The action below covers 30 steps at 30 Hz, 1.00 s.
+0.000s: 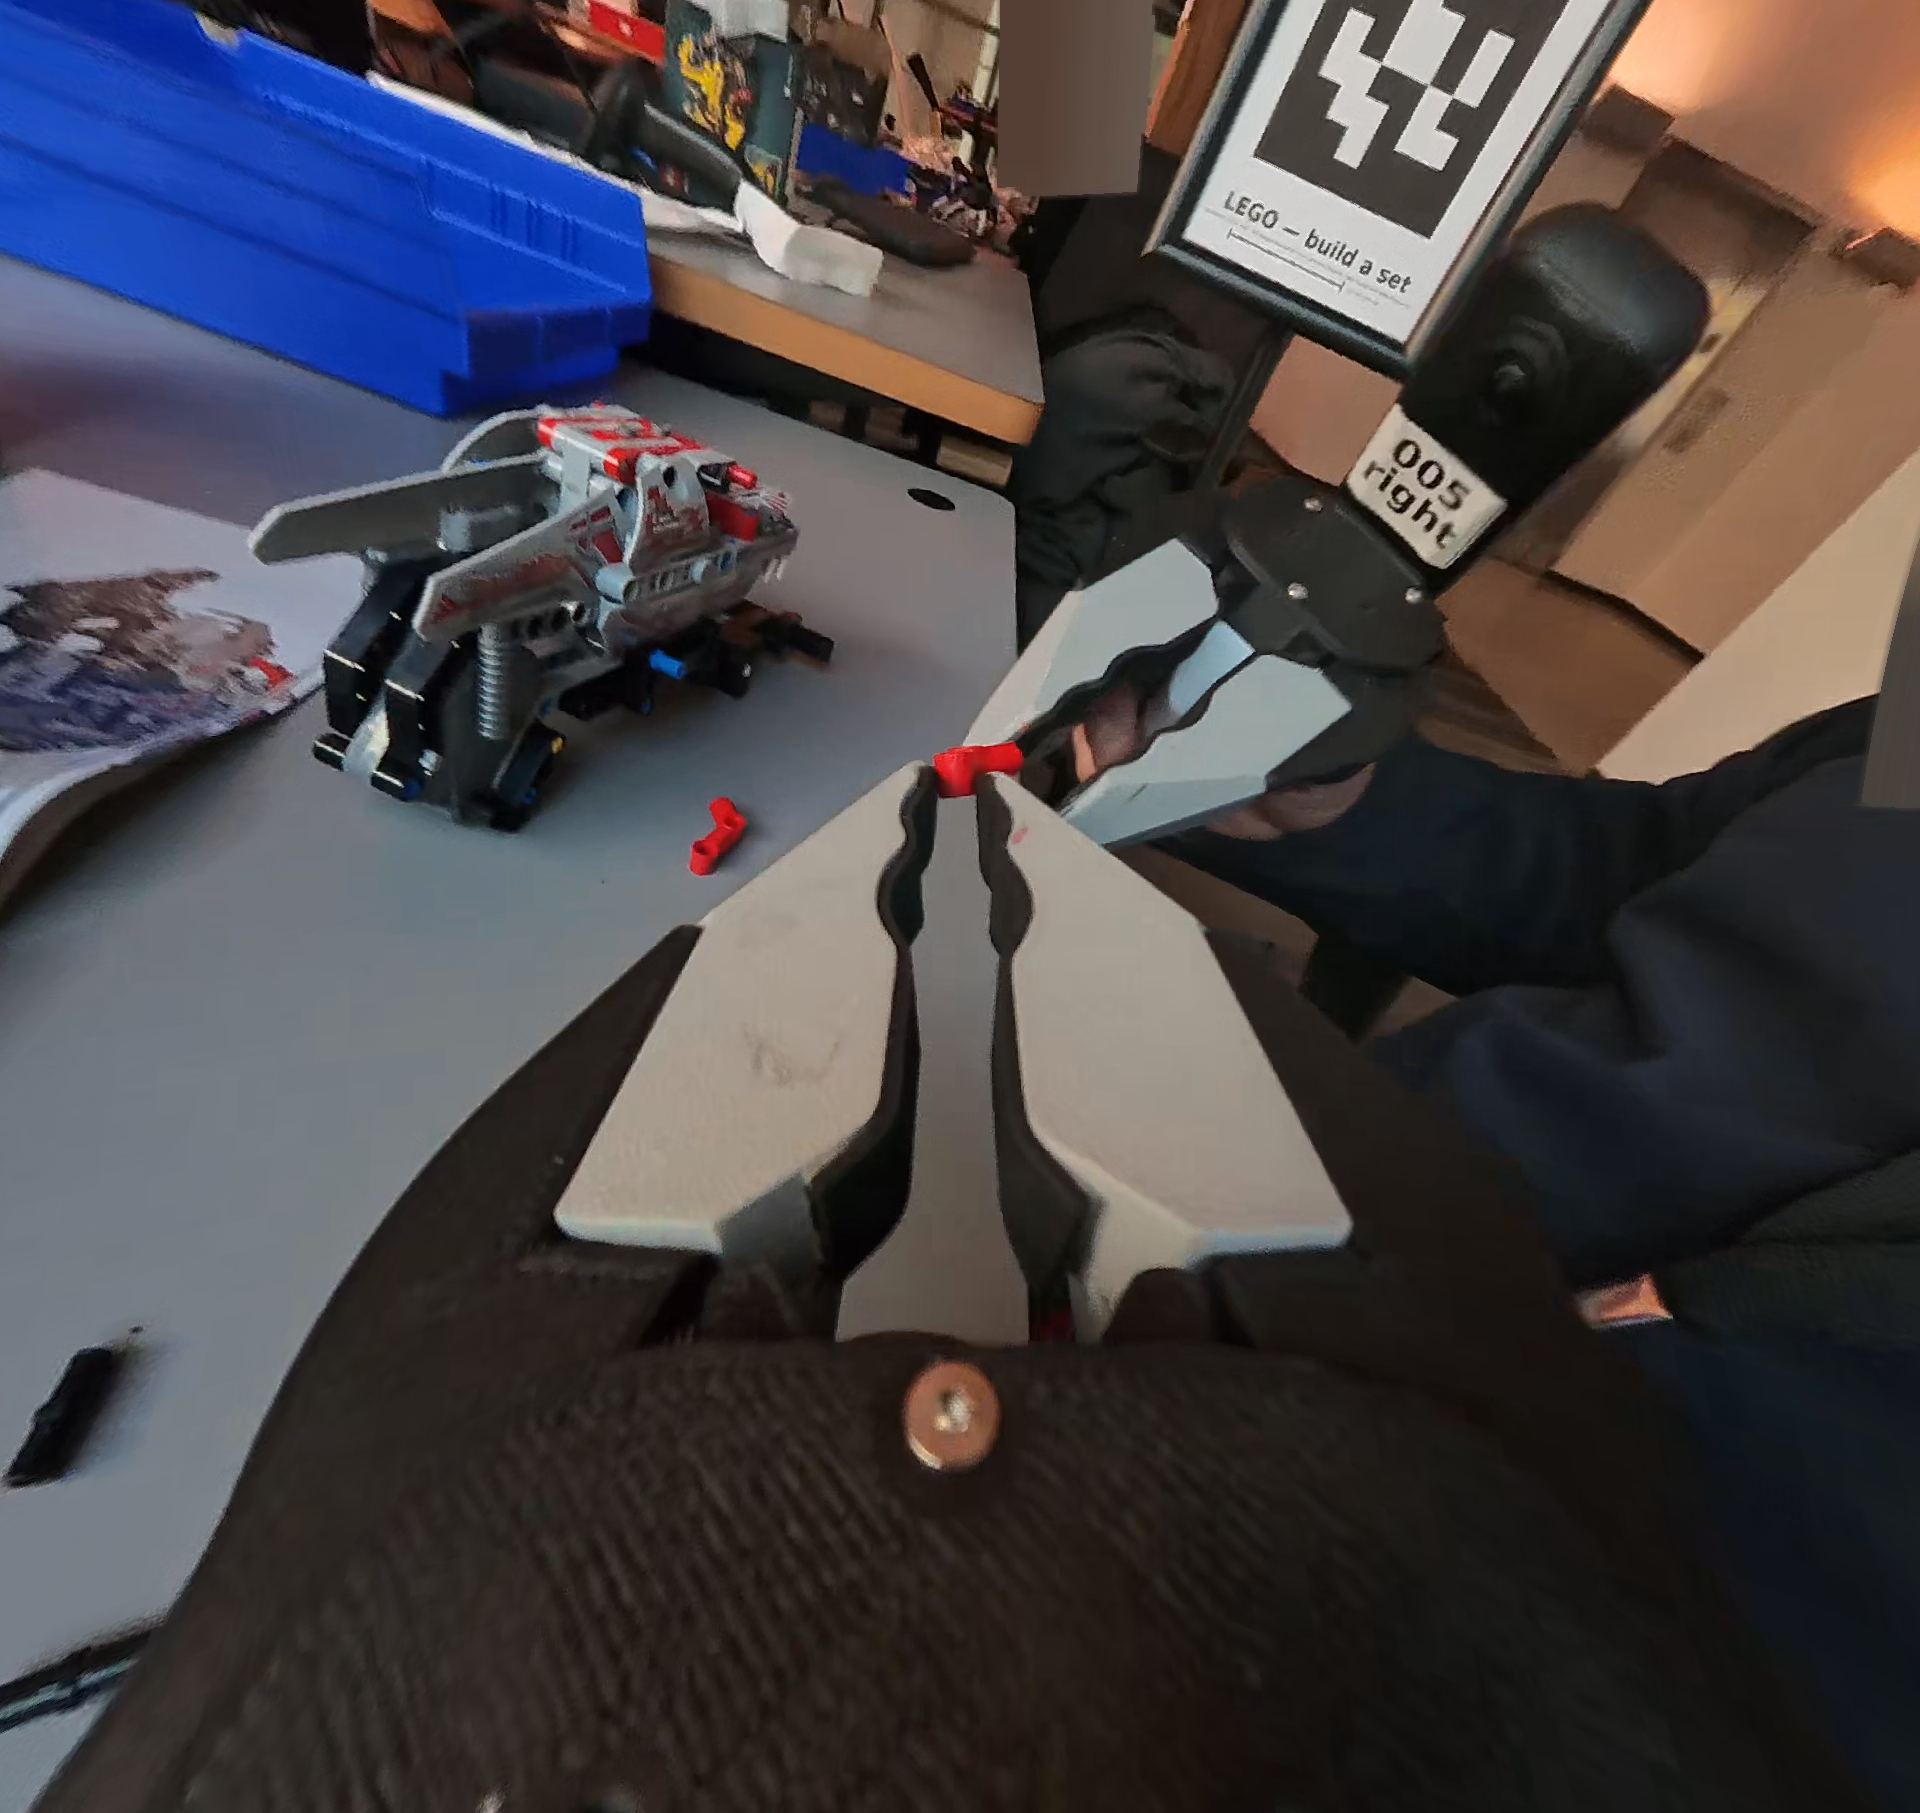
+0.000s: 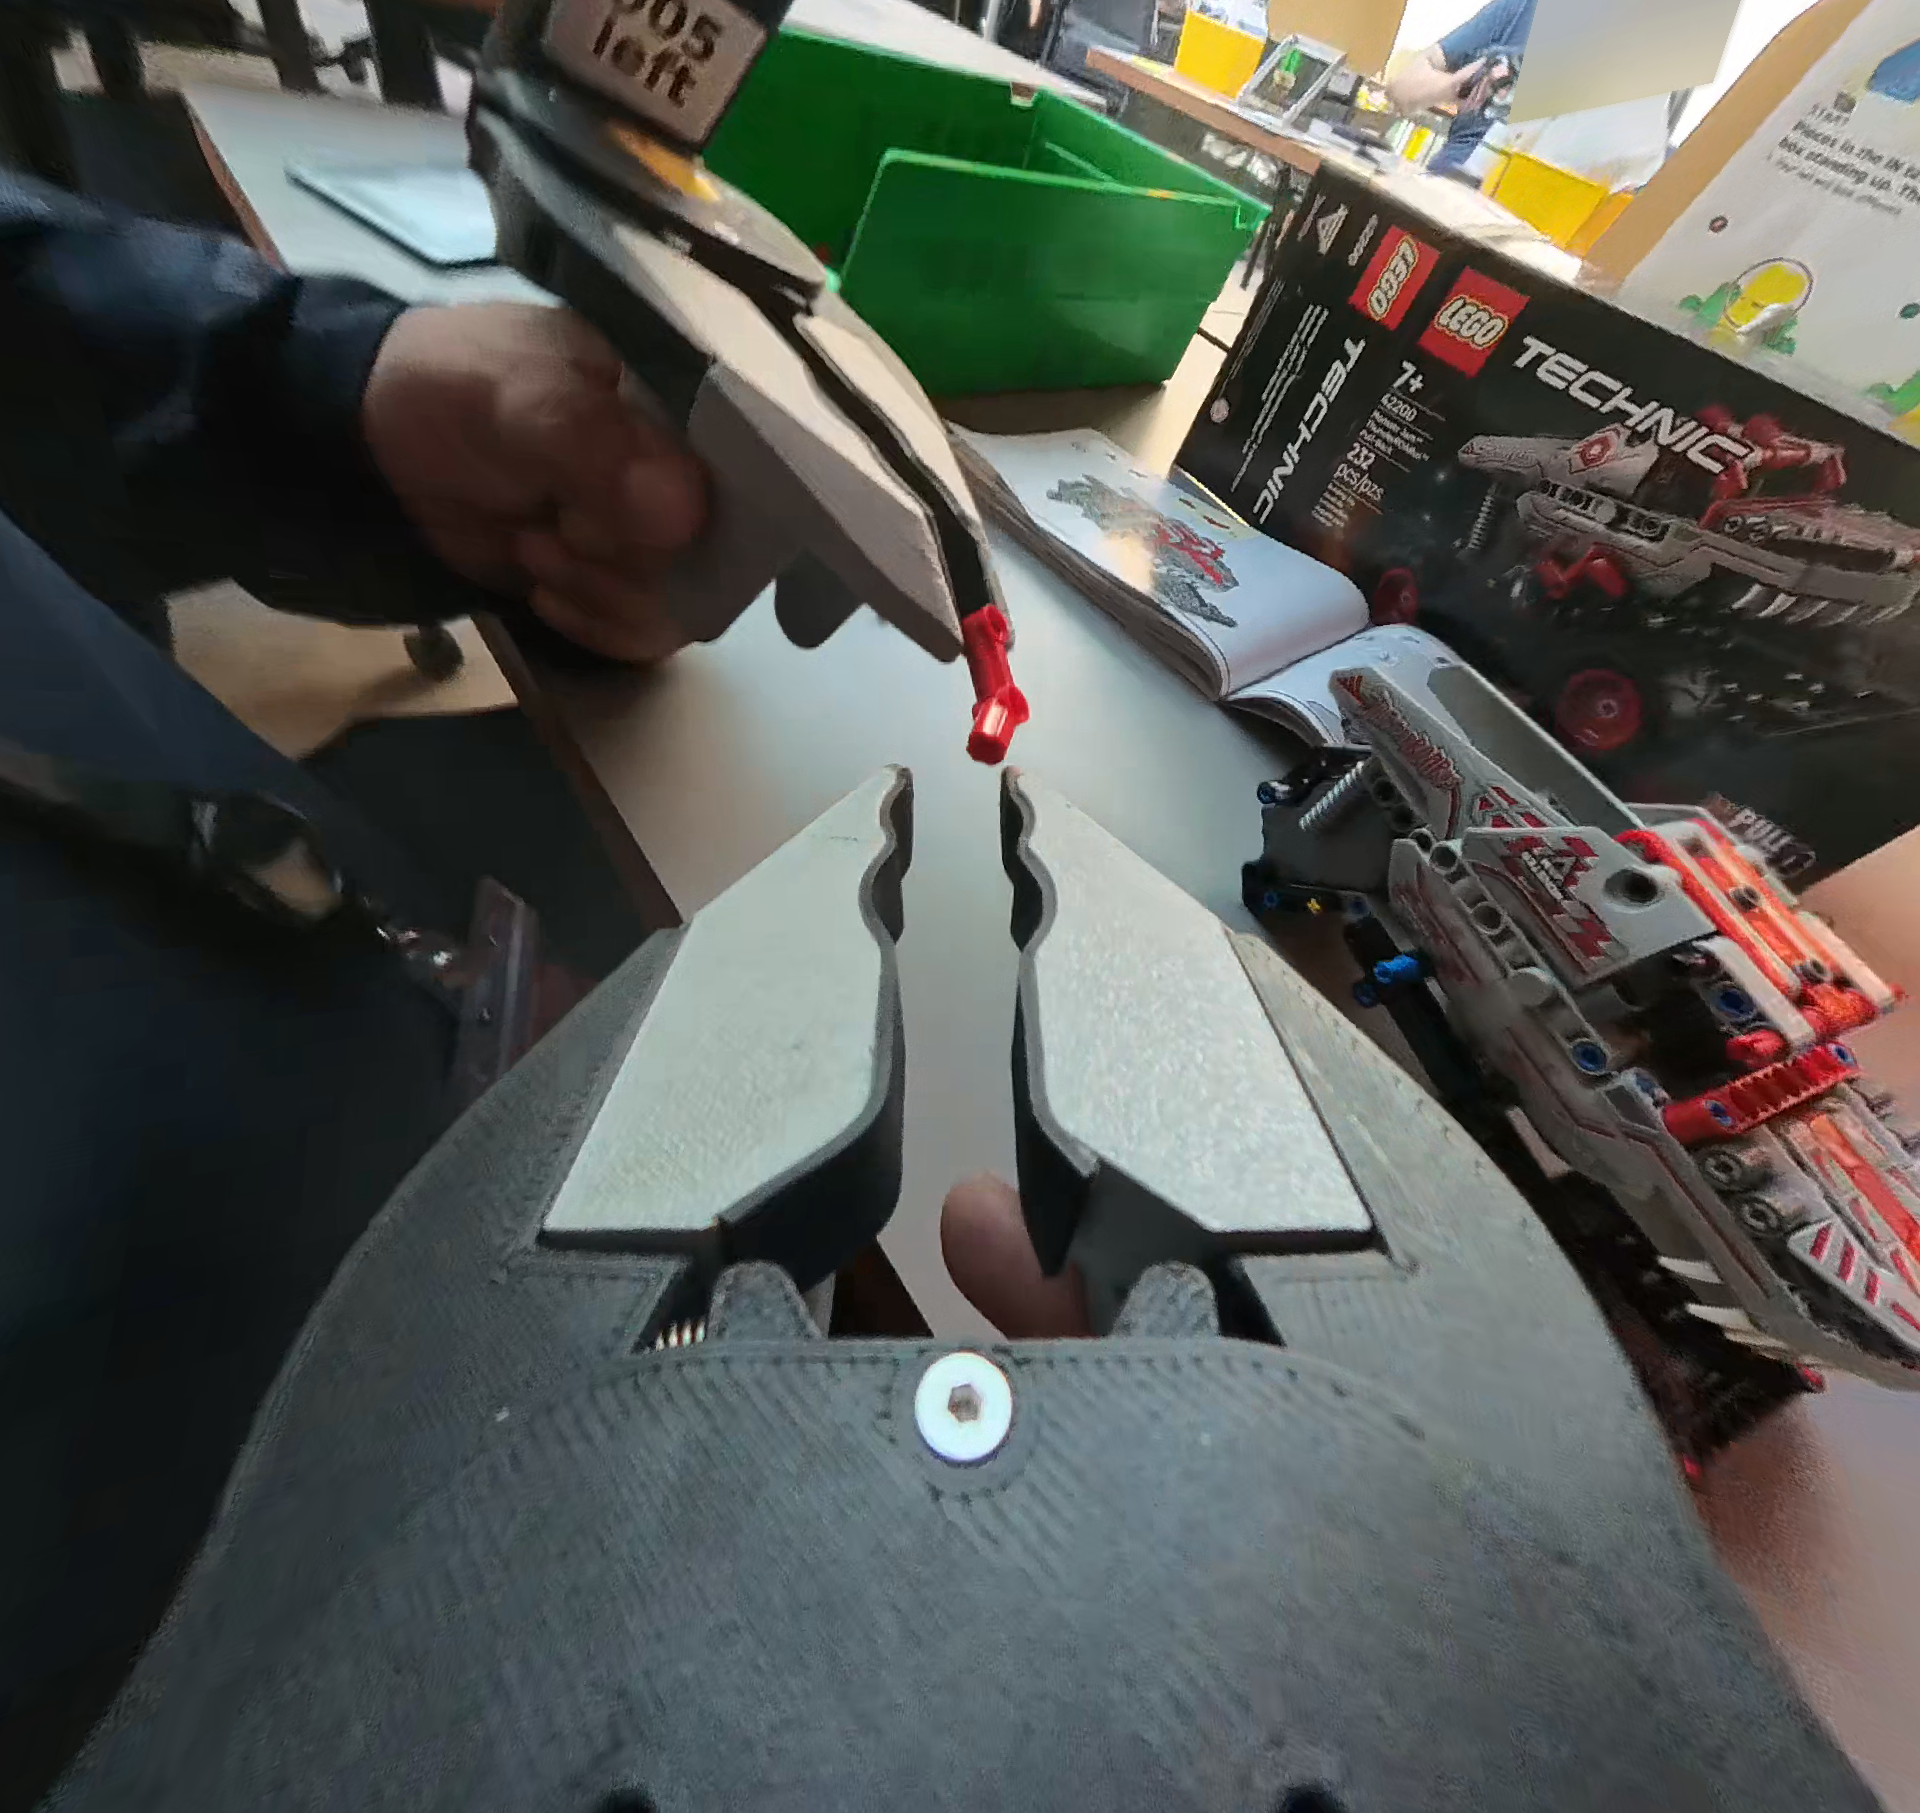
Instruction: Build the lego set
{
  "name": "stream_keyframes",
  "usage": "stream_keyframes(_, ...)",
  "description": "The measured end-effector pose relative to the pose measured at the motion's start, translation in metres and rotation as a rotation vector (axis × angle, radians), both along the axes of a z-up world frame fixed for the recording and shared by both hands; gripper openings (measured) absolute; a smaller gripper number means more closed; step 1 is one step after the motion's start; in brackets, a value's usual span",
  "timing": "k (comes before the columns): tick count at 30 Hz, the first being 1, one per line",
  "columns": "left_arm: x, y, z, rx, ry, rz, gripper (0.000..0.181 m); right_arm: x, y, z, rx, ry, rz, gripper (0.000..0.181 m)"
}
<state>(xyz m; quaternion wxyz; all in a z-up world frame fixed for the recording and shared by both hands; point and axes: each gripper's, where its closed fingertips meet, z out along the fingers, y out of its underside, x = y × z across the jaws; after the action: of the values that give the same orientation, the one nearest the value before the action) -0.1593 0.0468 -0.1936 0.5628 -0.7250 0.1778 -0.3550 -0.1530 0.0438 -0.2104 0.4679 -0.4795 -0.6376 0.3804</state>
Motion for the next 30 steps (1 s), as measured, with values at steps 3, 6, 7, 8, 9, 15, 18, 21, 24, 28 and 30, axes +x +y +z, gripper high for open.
stream_keyframes(3, 0.000, -0.002, 0.004, 0.080, 0.059, 0.031, 0.005, -0.002, 0.001, 0.008, -0.033, 0.016, -0.010, 0.014)
stream_keyframes(6, 0.004, -0.004, 0.005, 0.114, 0.093, 0.035, 0.005, -0.004, -0.001, 0.011, -0.063, 0.009, -0.008, 0.012)
stream_keyframes(7, 0.005, -0.005, 0.006, 0.127, 0.099, 0.030, 0.005, -0.005, 0.000, 0.010, -0.060, 0.003, -0.018, 0.008)
stream_keyframes(8, 0.005, -0.005, 0.007, 0.137, 0.105, 0.034, 0.004, -0.005, 0.001, 0.010, -0.054, -0.001, -0.022, 0.006)
stream_keyframes(9, 0.005, -0.005, 0.007, 0.146, 0.112, 0.040, 0.004, -0.005, 0.001, 0.010, -0.053, 0.000, -0.024, 0.006)
stream_keyframes(15, 0.008, -0.007, 0.006, 0.160, 0.138, 0.034, 0.005, -0.003, 0.001, 0.008, -0.022, -0.006, -0.031, 0.005)
stream_keyframes(18, 0.010, -0.006, 0.004, 0.153, 0.156, 0.033, 0.005, -0.002, 0.005, 0.008, 0.032, -0.005, -0.053, 0.004)
stream_keyframes(21, 0.011, -0.005, 0.002, 0.137, 0.160, 0.026, 0.007, -0.001, 0.007, 0.006, 0.087, -0.012, -0.076, 0.005)
stream_keyframes(24, 0.011, -0.004, 0.001, 0.130, 0.167, 0.017, 0.005, -0.001, 0.008, 0.006, 0.128, -0.008, -0.092, 0.004)
stream_keyframes(28, 0.012, -0.003, 0.001, 0.187, 0.245, 0.013, 0.005, 0.000, 0.009, 0.004, 0.099, -0.009, -0.098, 0.005)
stream_keyframes(30, 0.013, -0.003, 0.000, 0.210, 0.278, 0.016, 0.004, 0.001, 0.009, 0.005, 0.078, -0.001, -0.094, 0.005)
